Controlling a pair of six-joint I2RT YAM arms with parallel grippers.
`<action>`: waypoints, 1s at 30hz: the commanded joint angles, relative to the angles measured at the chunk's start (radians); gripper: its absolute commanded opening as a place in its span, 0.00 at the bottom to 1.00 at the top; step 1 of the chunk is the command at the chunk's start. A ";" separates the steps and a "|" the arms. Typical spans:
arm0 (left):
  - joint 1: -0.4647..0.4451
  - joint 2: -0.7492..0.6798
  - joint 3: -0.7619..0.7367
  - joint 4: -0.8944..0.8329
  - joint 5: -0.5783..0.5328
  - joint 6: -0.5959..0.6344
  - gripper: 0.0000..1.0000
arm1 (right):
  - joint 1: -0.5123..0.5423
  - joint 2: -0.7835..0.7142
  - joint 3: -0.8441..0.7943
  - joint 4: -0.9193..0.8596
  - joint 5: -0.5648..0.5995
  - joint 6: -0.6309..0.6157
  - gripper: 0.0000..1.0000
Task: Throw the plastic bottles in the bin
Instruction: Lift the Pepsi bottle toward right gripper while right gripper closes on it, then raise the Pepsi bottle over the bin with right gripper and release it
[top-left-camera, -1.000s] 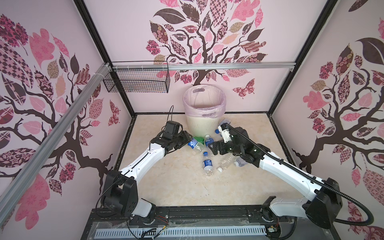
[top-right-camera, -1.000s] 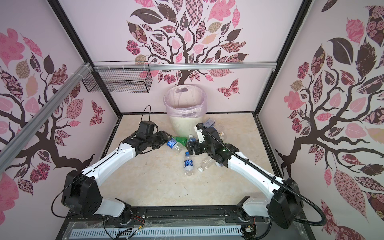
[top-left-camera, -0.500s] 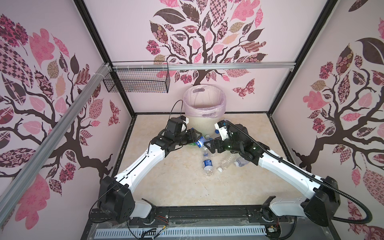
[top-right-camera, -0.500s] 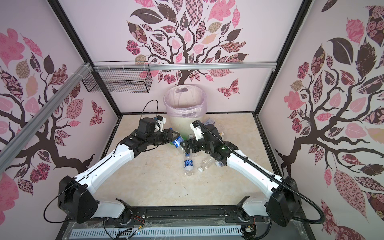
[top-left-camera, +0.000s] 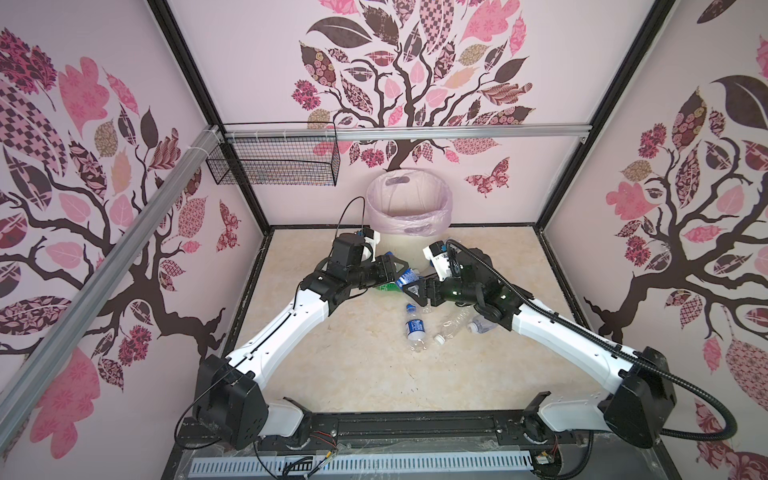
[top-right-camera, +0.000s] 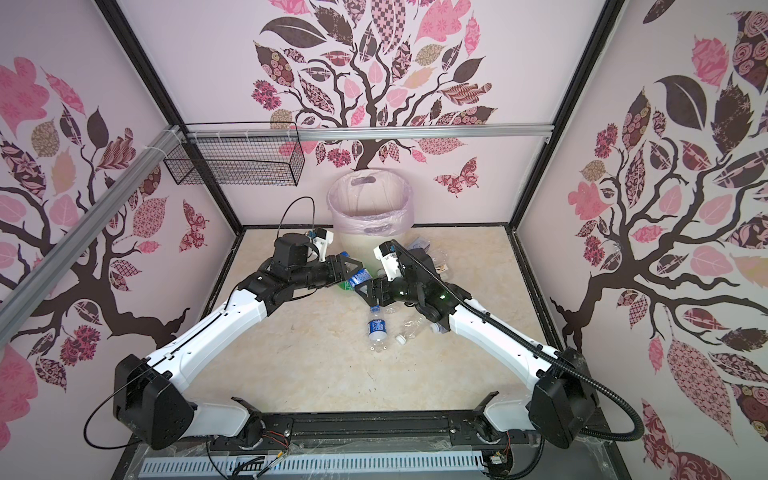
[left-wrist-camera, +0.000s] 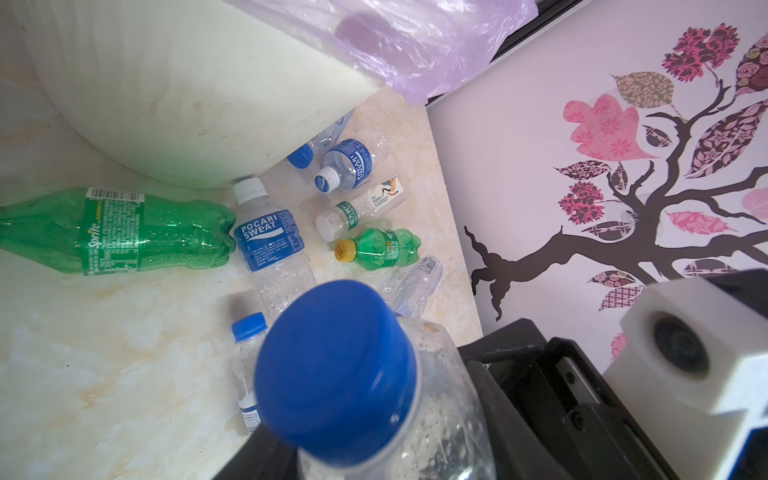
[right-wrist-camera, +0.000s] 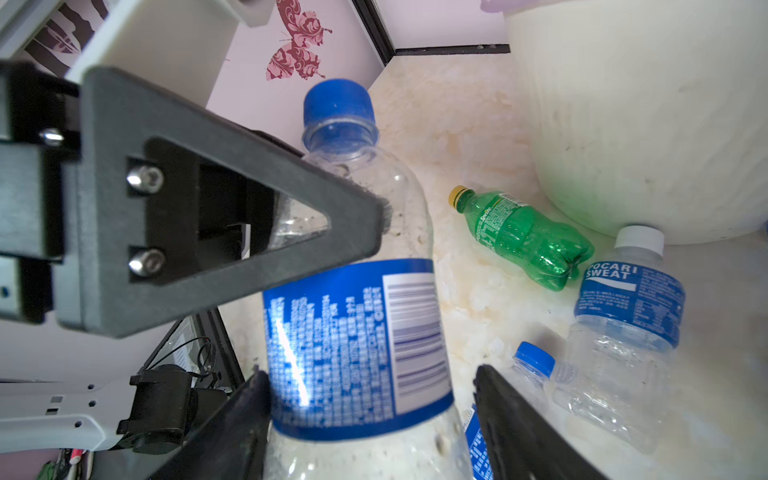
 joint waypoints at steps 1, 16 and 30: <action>-0.007 -0.030 0.043 0.062 0.033 -0.028 0.53 | 0.004 0.029 -0.011 0.003 -0.006 0.002 0.72; 0.033 -0.045 0.152 -0.041 -0.035 -0.020 0.87 | 0.007 -0.012 0.018 -0.087 0.100 -0.020 0.54; 0.104 -0.138 0.307 -0.087 -0.034 0.021 0.97 | 0.004 0.030 0.396 -0.279 0.393 -0.150 0.51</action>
